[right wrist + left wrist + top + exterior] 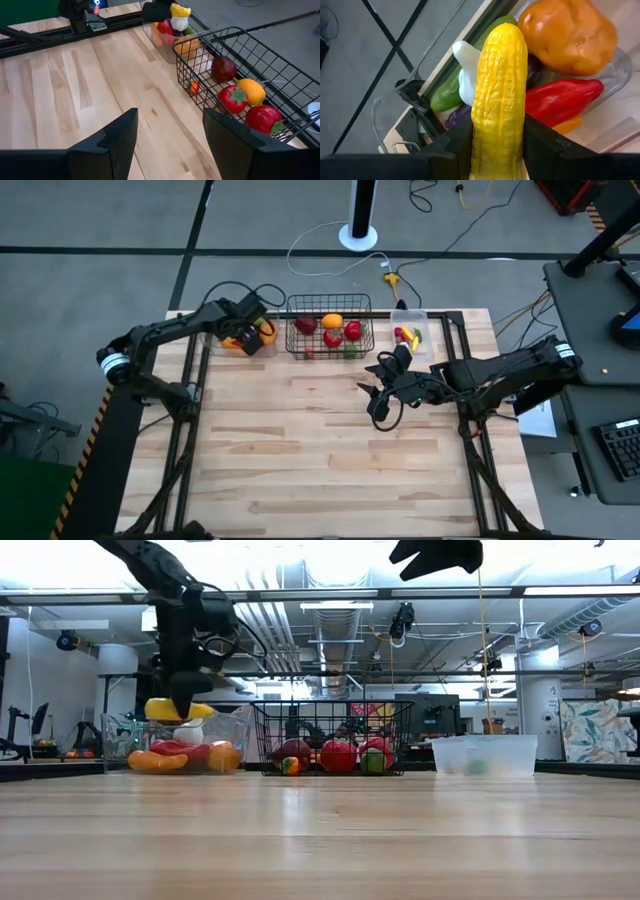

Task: Sort produce into baskets
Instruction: Put the corn into the clear bin, then return to Home Position

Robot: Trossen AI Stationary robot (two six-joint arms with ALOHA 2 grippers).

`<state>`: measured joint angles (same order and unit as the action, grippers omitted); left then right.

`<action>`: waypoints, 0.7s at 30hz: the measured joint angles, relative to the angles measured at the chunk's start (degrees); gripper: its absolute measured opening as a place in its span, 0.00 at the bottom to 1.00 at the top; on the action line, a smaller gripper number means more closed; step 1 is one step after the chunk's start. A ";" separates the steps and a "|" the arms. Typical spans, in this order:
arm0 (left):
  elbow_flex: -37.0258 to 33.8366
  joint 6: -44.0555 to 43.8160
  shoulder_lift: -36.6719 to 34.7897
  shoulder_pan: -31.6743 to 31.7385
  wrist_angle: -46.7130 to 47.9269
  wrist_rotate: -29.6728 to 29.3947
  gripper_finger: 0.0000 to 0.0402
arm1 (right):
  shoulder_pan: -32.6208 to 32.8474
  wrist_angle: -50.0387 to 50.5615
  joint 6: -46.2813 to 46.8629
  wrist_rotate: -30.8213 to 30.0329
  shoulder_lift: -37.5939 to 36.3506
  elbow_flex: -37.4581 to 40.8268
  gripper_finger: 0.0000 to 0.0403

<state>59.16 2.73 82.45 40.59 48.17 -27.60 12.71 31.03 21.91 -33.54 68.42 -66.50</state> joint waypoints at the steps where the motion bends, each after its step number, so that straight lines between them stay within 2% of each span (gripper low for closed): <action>1: 0.00 0.00 0.33 0.06 0.06 -0.32 0.29 | 0.00 0.01 0.00 0.01 0.00 0.02 0.54; 5: 0.00 0.00 1.20 0.05 -0.04 -0.81 0.33 | 0.00 0.00 0.02 0.02 0.00 0.02 0.54; 11: -0.02 -0.20 1.03 0.05 0.03 -5.59 0.41 | 0.00 0.02 0.04 0.02 0.02 0.15 0.54; 21: -0.02 -1.15 -0.17 -0.60 2.91 -4.33 0.49 | 0.00 0.02 -0.69 0.01 0.04 0.17 0.54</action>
<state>59.13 1.58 82.28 39.99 51.09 -31.93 12.71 31.05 21.22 -33.53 68.47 -66.32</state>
